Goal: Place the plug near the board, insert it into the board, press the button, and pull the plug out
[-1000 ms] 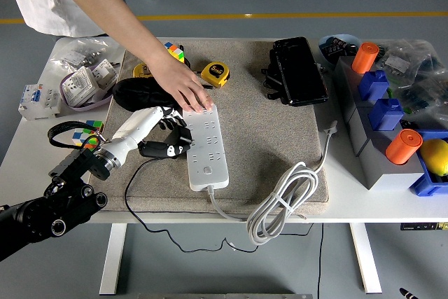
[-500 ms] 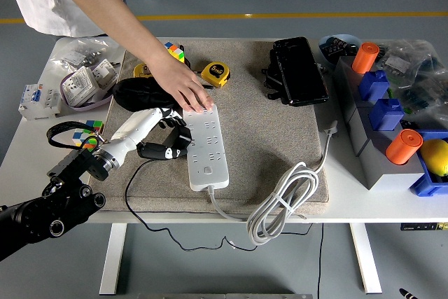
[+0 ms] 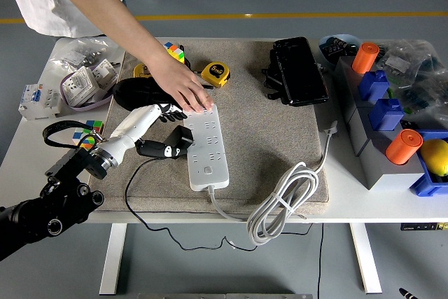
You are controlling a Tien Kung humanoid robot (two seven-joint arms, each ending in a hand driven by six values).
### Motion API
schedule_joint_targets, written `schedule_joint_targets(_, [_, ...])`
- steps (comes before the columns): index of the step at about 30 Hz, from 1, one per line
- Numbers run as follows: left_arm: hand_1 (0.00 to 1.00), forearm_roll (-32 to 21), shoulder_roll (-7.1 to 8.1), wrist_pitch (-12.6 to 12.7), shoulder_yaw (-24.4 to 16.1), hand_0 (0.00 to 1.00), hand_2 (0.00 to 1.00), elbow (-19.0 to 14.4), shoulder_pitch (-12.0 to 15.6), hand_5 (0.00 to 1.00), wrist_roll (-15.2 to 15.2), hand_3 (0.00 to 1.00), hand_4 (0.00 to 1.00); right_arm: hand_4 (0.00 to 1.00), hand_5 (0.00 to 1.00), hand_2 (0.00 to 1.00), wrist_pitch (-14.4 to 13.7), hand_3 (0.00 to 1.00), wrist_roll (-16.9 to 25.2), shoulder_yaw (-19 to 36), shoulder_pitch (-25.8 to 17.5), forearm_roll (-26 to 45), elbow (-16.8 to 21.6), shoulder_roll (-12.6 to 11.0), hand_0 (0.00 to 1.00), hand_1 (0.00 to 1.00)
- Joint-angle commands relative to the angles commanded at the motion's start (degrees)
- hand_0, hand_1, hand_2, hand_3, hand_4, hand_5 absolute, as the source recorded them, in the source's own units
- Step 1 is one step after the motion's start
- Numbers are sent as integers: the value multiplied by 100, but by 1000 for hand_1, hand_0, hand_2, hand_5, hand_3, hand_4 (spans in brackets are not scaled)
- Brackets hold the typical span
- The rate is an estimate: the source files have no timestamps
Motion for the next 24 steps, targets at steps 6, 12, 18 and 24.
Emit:
schedule_joint_targets(6, [652, -96, 49, 38, -303, 572, 704, -270, 145, 339, -137, 686, 998, 926, 528, 720, 1, 639, 0, 1, 0, -5, 0, -3, 654, 710])
schedule_joint_targets(12, [645, -596, 107, 274, -838, 559, 686, -778, 501, 606, -325, 683, 998, 926, 528, 720, 4, 640, -1, 22, -4, -11, -7, -10, 652, 710])
schedule_joint_targets(18, [673, -420, 127, 600, -1256, 609, 703, -1422, 981, 726, 200, 687, 956, 926, 528, 720, 10, 640, 1, 25, -4, -21, -9, -15, 653, 710])
schedule_joint_targets(24, [731, 136, 171, 675, -1289, 704, 741, -1784, 1262, 808, 913, 714, 925, 927, 528, 720, 14, 640, 5, 14, 7, -25, -7, -21, 653, 710])
